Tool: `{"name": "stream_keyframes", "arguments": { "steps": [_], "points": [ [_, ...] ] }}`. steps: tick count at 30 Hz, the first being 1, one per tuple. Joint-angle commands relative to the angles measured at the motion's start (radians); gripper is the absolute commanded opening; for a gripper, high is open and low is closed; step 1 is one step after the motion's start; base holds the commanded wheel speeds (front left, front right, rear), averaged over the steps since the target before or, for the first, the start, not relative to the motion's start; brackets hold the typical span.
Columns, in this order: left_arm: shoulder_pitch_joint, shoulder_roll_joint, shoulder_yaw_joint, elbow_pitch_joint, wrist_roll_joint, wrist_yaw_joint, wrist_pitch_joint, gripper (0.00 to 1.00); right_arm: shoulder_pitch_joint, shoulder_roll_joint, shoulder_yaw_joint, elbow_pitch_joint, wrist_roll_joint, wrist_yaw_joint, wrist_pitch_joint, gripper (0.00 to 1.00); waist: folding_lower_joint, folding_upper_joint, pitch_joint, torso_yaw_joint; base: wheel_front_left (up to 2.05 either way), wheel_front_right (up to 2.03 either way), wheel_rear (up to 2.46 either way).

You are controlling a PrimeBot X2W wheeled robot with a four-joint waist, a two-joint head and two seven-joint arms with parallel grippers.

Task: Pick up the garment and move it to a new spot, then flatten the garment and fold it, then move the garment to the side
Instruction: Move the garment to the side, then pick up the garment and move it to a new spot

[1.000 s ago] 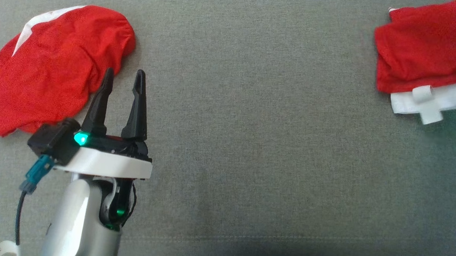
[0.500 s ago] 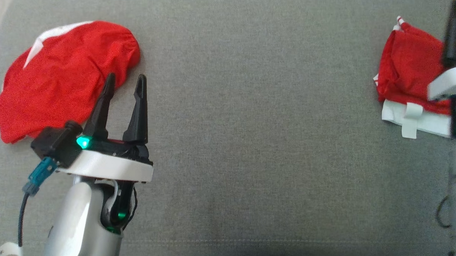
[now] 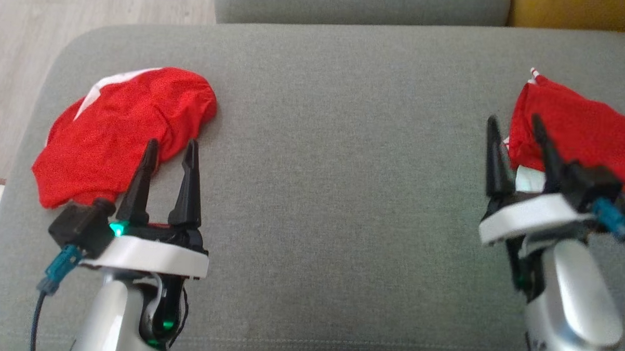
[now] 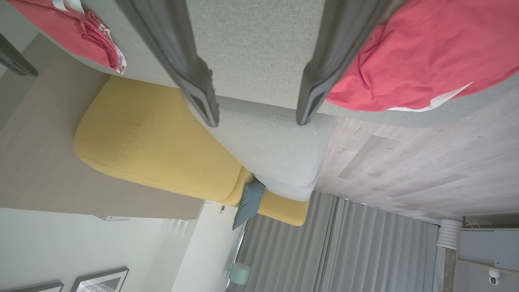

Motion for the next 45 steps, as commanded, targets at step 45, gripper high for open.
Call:
{"name": "stream_keyframes", "arguments": {
  "steps": [45],
  "points": [
    [0.074,0.013,-0.03,-0.064,0.01,0.042,-0.005,1.0,0.245,0.009,0.114,-0.128,0.151,0.007,-0.102,1.0,0.0,0.0,-0.062,0.02,0.0,0.0,0.0]
  ]
}}
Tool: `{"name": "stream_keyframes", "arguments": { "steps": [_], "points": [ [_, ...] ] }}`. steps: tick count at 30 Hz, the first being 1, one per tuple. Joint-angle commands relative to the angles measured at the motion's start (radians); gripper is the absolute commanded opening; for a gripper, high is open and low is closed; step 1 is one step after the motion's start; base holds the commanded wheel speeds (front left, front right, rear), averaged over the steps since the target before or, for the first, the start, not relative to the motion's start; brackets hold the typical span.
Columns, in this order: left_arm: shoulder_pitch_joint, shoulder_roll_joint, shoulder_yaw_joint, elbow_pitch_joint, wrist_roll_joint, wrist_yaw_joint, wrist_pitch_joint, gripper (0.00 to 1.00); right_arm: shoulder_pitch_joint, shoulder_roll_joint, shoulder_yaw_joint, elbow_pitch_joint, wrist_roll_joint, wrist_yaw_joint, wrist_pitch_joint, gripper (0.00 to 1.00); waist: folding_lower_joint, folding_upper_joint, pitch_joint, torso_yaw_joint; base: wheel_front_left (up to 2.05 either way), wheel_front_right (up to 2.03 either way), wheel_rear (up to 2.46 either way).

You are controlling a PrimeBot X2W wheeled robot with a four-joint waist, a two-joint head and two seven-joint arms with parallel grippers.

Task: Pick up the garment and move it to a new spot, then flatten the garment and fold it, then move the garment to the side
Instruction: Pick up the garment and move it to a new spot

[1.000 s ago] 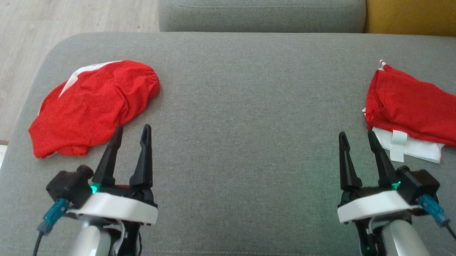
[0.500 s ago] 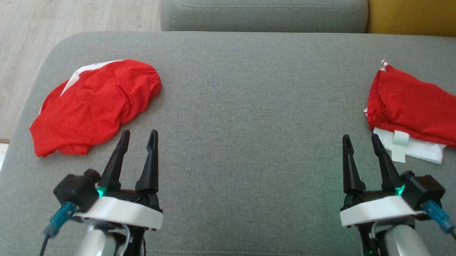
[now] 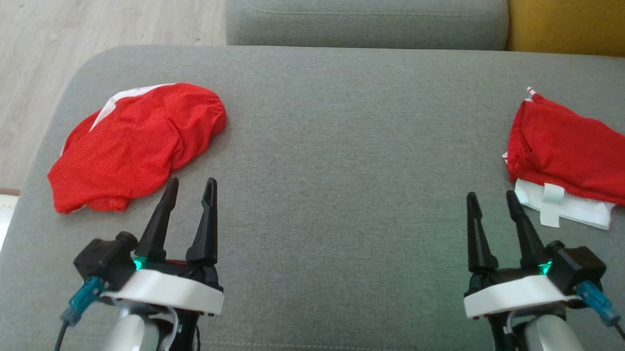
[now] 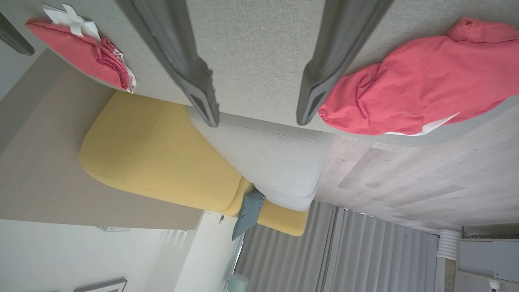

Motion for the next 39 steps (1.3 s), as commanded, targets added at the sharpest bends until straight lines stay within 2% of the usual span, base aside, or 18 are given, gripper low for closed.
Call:
{"name": "stream_keyframes", "arguments": {
  "steps": [1,9,20,27,31,39],
  "points": [
    [-0.04,0.011,0.034,-0.037,0.009,0.005,-0.005,1.0,-0.025,0.001,0.032,-0.035,0.004,0.007,-0.013,1.0,0.0,0.0,0.001,0.007,0.0,0.0,0.0],
    [-0.055,0.011,0.064,-0.039,0.015,0.006,-0.005,1.0,-0.038,0.001,0.076,-0.039,0.003,0.007,-0.013,1.0,0.0,0.0,0.012,0.088,0.0,0.0,0.0],
    [-0.06,0.011,0.102,-0.038,0.018,0.005,-0.005,1.0,-0.05,0.001,0.113,-0.024,0.01,0.007,-0.014,1.0,0.0,0.0,0.017,0.273,0.0,0.0,0.0],
    [-0.046,0.011,0.114,-0.039,0.017,0.009,-0.005,1.0,-0.05,0.001,0.129,-0.011,0.021,0.007,-0.014,1.0,0.0,0.0,0.006,0.36,0.0,0.0,0.0],
    [-0.04,0.011,0.115,-0.038,0.019,0.007,-0.005,1.0,-0.051,0.001,0.134,-0.006,0.029,0.007,-0.014,1.0,0.0,0.0,0.001,0.384,0.0,0.0,0.0],
    [-0.033,0.011,0.12,-0.042,0.023,0.008,-0.005,1.0,-0.05,0.001,0.139,-0.002,0.04,0.007,-0.014,1.0,0.0,0.0,-0.003,0.389,0.0,0.0,0.0]
  ]
}}
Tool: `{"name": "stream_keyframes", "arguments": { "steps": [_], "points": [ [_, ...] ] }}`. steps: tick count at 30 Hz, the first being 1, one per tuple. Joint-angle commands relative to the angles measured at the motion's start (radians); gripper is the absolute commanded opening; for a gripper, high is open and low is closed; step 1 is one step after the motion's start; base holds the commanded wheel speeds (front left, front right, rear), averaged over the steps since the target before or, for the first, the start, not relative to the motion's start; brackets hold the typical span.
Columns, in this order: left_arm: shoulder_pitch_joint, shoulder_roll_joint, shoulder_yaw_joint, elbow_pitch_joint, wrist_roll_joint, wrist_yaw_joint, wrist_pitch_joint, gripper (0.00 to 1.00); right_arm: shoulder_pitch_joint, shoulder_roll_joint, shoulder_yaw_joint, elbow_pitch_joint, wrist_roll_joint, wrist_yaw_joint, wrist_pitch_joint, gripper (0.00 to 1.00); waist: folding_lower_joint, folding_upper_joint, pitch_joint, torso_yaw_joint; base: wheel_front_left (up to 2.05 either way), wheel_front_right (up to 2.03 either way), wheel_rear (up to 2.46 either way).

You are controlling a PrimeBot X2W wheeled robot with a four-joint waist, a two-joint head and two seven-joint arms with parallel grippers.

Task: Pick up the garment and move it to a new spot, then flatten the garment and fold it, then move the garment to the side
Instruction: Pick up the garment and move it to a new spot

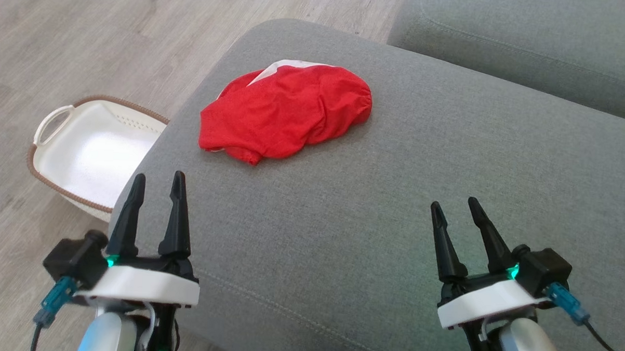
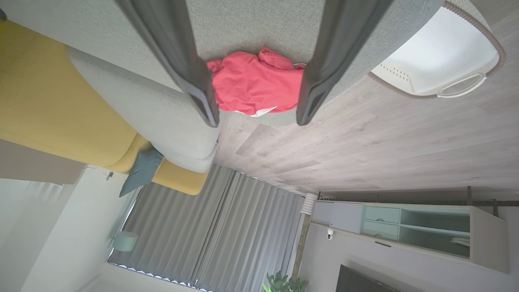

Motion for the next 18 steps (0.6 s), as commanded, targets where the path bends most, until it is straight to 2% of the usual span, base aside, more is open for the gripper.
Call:
{"name": "stream_keyframes", "arguments": {
  "steps": [1,8,13,18],
  "points": [
    [-0.034,0.01,0.033,-0.039,0.01,0.005,-0.005,1.0,-0.044,0.0,0.023,-0.027,0.005,0.007,-0.011,1.0,0.0,0.0,0.0,-0.002,0.0,0.0,0.0],
    [-0.047,0.01,0.049,-0.045,0.012,0.002,-0.005,1.0,-0.051,0.0,0.019,-0.032,0.002,0.007,-0.011,1.0,0.0,0.0,0.03,-0.034,0.0,0.0,0.0],
    [-0.114,0.015,0.084,-0.019,0.057,-0.03,-0.005,1.0,-0.075,0.0,-0.015,-0.037,-0.022,0.007,-0.011,1.0,0.0,0.0,0.091,-0.073,0.0,0.0,0.0],
    [-0.257,0.095,0.102,0.083,0.088,-0.063,-0.005,1.0,-0.116,0.0,-0.068,-0.059,-0.054,0.007,-0.011,1.0,0.0,0.0,0.174,-0.123,0.0,0.0,0.0]
  ]
}}
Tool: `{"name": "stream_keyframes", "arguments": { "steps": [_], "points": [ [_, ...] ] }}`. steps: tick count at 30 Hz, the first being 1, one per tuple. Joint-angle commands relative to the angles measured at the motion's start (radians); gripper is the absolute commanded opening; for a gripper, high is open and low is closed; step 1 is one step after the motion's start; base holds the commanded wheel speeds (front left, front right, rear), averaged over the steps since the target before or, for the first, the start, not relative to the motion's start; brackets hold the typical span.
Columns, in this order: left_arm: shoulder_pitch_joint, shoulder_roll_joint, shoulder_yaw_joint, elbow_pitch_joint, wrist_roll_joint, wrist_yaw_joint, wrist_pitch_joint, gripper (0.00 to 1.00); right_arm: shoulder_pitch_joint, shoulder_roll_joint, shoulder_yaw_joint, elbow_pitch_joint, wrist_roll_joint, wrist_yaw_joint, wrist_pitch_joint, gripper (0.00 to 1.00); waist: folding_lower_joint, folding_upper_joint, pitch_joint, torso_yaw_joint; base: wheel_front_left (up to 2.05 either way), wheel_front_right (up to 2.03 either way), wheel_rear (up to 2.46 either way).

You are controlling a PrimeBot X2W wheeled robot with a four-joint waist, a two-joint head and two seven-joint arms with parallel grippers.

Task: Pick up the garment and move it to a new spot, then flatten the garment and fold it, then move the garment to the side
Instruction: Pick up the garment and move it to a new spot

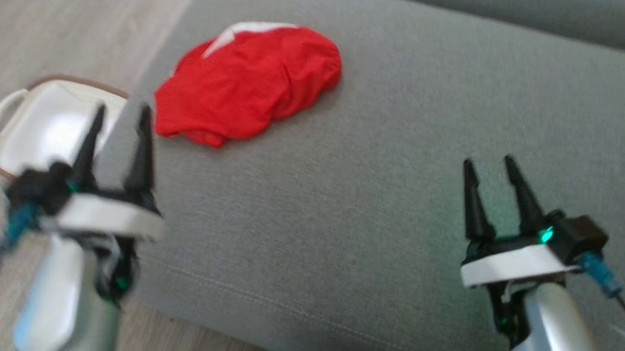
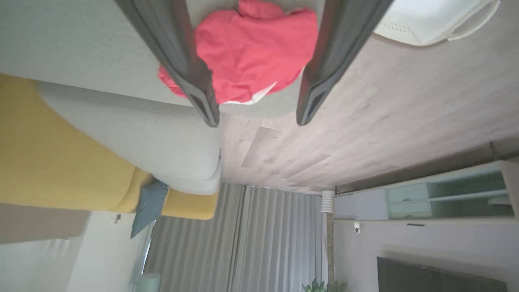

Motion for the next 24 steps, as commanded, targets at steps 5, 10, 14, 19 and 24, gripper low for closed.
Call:
{"name": "stream_keyframes", "arguments": {
  "steps": [5,10,14,19,24],
  "points": [
    [-0.25,0.151,-0.012,0.116,0.001,-0.02,0.074,1.0,-0.084,0.0,-0.043,-0.076,-0.037,0.007,-0.001,1.0,0.0,0.0,0.127,-0.08,0.0,0.0,0.0],
    [-0.477,0.295,-0.192,0.3,-0.152,-0.024,0.263,1.0,-0.133,0.0,-0.085,-0.154,-0.062,0.007,0.028,1.0,0.0,0.0,0.213,-0.143,0.0,0.0,0.0],
    [-0.587,0.387,-0.312,0.395,-0.314,-0.024,0.394,1.0,-0.149,0.0,-0.091,-0.208,-0.061,0.007,0.043,1.0,0.0,0.0,0.258,-0.185,0.0,0.0,0.0],
    [-0.657,0.455,-0.408,0.47,-0.432,-0.024,0.498,1.0,-0.154,0.0,-0.084,-0.25,-0.056,0.007,0.051,1.0,0.0,0.0,0.293,-0.223,0.0,0.0,0.0],
    [-0.699,0.512,-0.509,0.544,-0.543,-0.024,0.623,1.0,-0.152,0.0,-0.075,-0.285,-0.049,0.007,0.054,1.0,0.0,0.0,0.32,-0.26,0.0,0.0,0.0]
  ]
}}
